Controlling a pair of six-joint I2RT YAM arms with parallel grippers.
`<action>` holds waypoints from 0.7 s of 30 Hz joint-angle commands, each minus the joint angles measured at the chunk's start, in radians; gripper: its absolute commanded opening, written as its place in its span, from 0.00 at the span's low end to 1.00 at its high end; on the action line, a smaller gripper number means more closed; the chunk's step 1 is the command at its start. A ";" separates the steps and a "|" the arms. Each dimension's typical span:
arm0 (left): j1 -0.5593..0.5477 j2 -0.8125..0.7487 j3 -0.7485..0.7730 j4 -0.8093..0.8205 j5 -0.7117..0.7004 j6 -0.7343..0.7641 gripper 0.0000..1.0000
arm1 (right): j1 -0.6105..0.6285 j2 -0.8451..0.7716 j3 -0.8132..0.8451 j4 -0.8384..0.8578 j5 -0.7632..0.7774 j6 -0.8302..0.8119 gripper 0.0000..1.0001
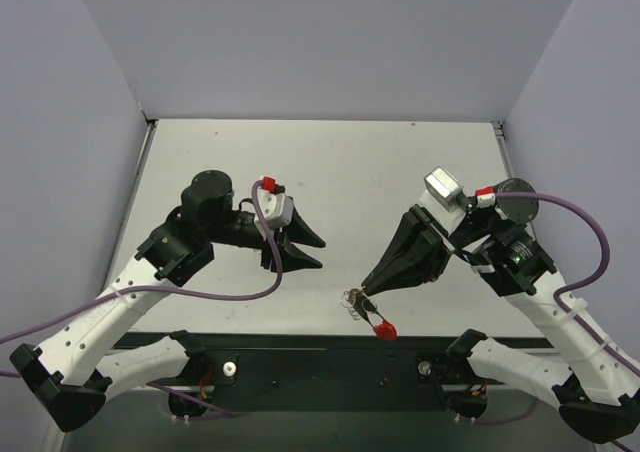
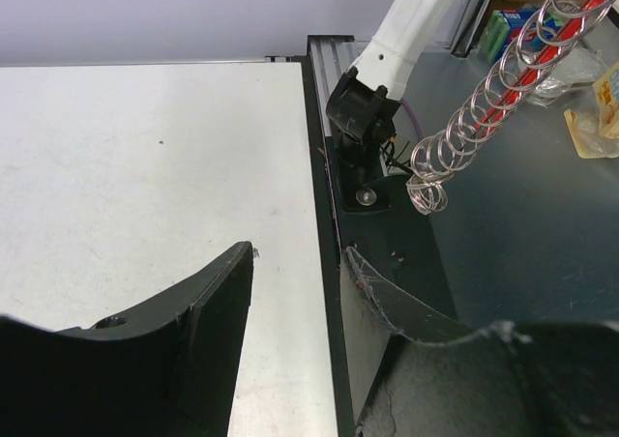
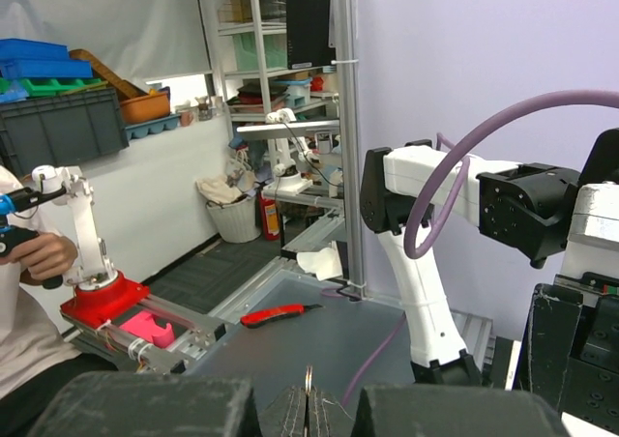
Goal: Put the keys on the keyring
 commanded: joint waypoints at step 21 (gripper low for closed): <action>0.023 -0.077 -0.041 0.253 -0.153 -0.102 0.51 | -0.117 0.109 0.014 0.104 -0.031 0.099 0.00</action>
